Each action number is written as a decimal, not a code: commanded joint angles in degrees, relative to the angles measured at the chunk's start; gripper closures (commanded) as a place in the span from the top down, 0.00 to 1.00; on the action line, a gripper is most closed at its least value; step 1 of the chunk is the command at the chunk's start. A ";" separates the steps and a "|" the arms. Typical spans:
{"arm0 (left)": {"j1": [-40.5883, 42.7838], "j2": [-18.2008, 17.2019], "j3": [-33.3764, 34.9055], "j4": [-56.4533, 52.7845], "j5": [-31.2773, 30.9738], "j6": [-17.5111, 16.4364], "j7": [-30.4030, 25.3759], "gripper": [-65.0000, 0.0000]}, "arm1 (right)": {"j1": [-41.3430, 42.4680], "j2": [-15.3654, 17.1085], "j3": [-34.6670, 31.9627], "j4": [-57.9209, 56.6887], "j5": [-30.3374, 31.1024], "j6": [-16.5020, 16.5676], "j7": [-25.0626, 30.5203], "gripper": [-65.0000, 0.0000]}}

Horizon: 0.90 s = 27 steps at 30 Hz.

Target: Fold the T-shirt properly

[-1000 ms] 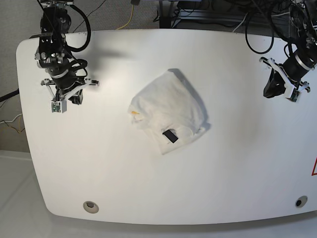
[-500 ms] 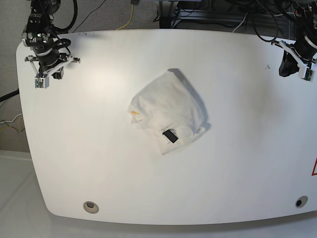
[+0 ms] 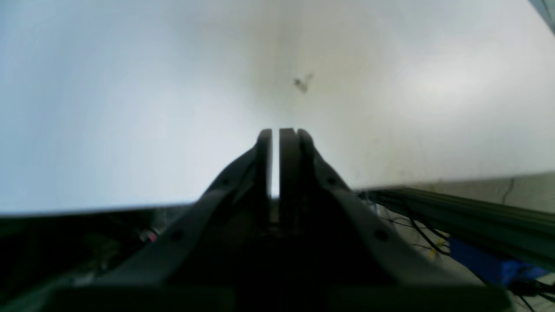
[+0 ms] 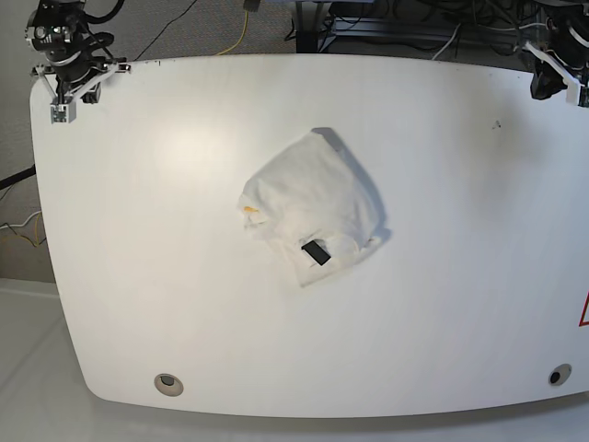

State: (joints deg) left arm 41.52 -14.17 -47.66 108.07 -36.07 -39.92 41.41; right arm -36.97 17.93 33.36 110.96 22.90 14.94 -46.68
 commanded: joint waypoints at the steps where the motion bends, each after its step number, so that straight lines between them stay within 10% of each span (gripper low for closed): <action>1: 2.83 0.59 -1.26 0.90 -0.72 -0.08 -0.92 0.02 | -1.84 0.75 1.40 1.09 0.45 0.93 1.27 0.00; 11: 5.82 7.10 -1.35 0.81 5.35 -0.08 -1.10 0.02 | -7.56 0.66 3.51 0.82 0.36 2.16 1.36 0.00; 27: 0.11 23.17 -0.12 -1.83 38.14 -0.08 -8.66 0.02 | -13.09 -5.05 1.32 -11.31 -8.87 6.29 13.31 0.00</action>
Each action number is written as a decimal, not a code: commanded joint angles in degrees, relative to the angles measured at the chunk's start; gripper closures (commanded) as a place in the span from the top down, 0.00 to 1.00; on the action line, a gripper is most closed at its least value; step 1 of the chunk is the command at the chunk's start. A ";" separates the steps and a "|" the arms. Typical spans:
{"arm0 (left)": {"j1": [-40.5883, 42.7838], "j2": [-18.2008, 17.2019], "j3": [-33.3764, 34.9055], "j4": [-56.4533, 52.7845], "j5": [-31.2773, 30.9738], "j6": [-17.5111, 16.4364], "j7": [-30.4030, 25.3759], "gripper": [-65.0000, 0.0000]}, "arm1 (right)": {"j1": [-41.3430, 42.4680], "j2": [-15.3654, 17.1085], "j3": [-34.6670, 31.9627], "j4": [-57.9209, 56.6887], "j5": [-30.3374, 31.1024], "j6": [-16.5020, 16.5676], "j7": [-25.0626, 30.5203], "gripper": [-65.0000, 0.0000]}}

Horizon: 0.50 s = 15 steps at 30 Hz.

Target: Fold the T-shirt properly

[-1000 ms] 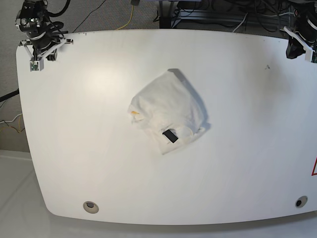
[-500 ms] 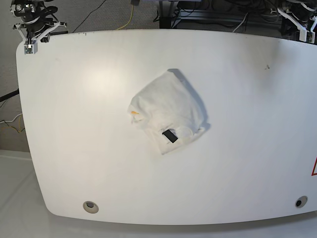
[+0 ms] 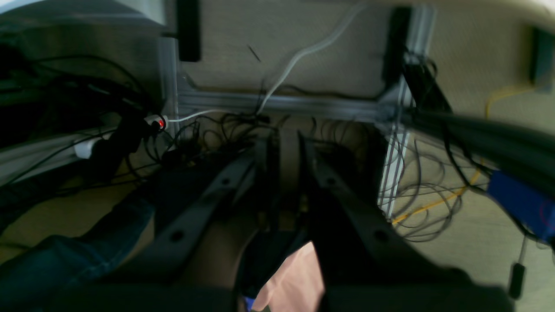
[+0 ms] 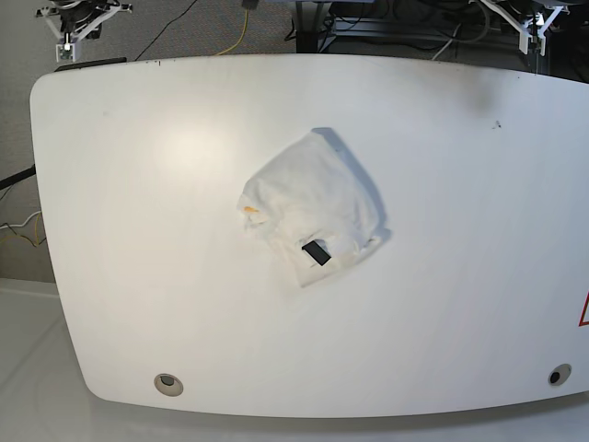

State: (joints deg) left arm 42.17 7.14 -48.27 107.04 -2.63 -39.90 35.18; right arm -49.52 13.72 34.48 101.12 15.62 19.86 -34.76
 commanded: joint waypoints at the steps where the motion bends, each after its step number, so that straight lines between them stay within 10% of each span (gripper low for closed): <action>1: -0.81 1.86 0.67 -1.51 6.28 -0.10 -3.22 0.02 | -0.37 -1.45 0.11 -2.53 -3.00 2.25 1.84 0.00; 15: -6.52 1.86 1.63 -19.00 18.33 -0.10 -11.84 0.02 | 7.71 -11.30 4.25 -21.08 -21.81 14.82 11.69 0.00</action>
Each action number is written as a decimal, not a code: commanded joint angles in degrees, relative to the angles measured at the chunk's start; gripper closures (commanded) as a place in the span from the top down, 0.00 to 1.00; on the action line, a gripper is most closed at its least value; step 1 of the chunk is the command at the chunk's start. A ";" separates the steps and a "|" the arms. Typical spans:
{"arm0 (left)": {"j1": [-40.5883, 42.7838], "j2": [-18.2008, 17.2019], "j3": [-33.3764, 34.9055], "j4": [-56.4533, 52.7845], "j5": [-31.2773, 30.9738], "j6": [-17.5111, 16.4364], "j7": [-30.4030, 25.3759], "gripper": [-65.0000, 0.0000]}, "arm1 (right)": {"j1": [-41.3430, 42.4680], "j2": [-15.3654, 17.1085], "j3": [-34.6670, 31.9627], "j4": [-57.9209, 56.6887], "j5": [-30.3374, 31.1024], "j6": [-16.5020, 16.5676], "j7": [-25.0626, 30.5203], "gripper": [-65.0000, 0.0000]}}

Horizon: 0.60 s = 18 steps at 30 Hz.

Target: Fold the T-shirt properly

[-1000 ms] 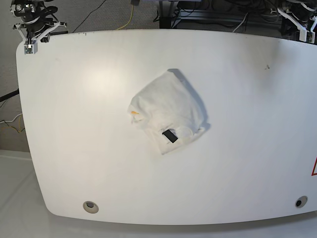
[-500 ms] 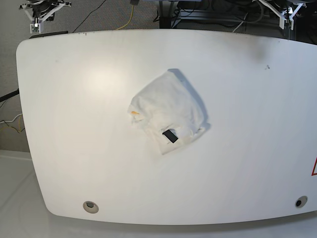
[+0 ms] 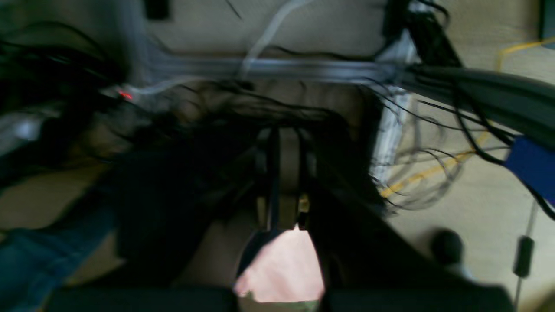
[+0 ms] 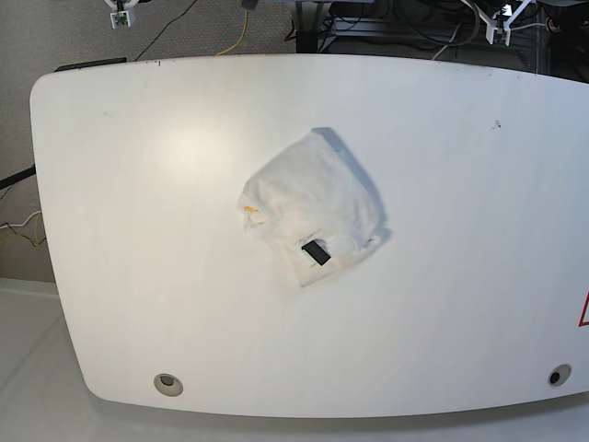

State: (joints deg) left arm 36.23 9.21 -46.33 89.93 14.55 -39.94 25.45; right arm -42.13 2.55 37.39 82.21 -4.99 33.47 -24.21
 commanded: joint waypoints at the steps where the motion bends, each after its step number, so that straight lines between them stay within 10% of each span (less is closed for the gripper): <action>1: -0.93 -0.21 -0.31 -3.03 2.03 -0.06 -2.82 0.02 | 1.21 -0.57 2.04 -3.93 -2.26 2.35 2.18 0.00; 18: -8.58 -0.21 -1.81 -26.06 15.65 -0.06 -13.89 0.02 | 11.58 -0.04 10.39 -31.45 -13.77 5.87 15.81 0.00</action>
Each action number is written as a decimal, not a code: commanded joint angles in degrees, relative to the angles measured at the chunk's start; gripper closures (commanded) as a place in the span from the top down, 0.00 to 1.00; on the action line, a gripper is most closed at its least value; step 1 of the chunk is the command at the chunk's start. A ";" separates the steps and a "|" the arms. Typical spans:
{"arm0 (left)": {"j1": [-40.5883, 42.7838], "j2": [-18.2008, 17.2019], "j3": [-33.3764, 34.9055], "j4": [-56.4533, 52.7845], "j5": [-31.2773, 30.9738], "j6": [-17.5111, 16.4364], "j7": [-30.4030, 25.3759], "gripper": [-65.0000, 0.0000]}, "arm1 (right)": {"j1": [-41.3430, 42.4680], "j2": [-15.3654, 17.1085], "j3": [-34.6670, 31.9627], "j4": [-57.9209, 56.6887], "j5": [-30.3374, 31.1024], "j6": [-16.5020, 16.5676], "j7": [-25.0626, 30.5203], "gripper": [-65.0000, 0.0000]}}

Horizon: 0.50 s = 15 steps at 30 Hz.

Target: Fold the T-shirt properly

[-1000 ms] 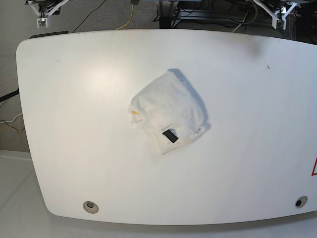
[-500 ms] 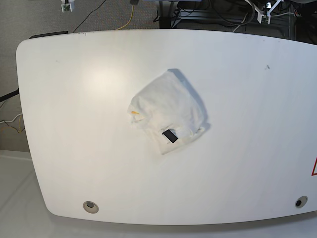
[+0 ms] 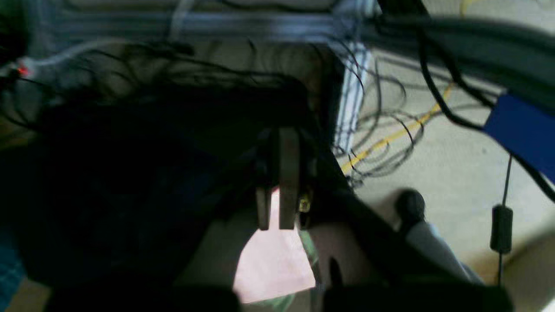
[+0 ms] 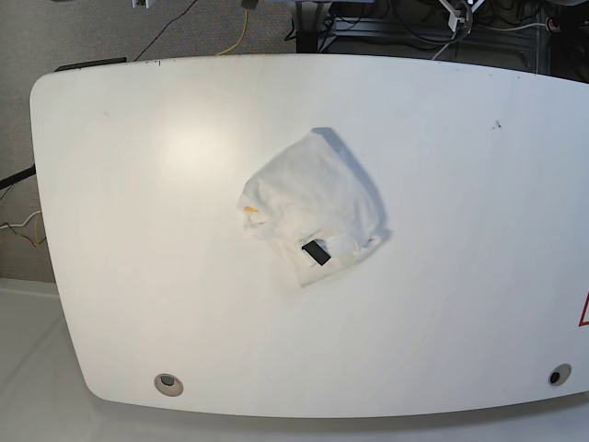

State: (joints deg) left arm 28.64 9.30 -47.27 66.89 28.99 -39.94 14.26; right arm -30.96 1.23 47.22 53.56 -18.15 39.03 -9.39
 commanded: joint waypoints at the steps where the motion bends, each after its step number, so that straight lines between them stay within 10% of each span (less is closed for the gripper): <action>1: -1.61 -0.30 -1.13 -5.31 2.00 -0.06 -4.02 0.02 | 1.29 1.45 0.65 -5.08 -1.23 0.32 1.52 0.00; 15: -10.05 -6.36 -1.83 -32.74 6.04 -0.06 -15.45 0.02 | 9.73 7.34 1.00 -28.90 -2.81 -0.21 9.52 0.00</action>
State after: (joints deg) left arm 20.23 4.80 -49.12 37.98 34.70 -39.46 0.99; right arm -21.98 7.05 48.10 27.68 -20.91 38.59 -0.21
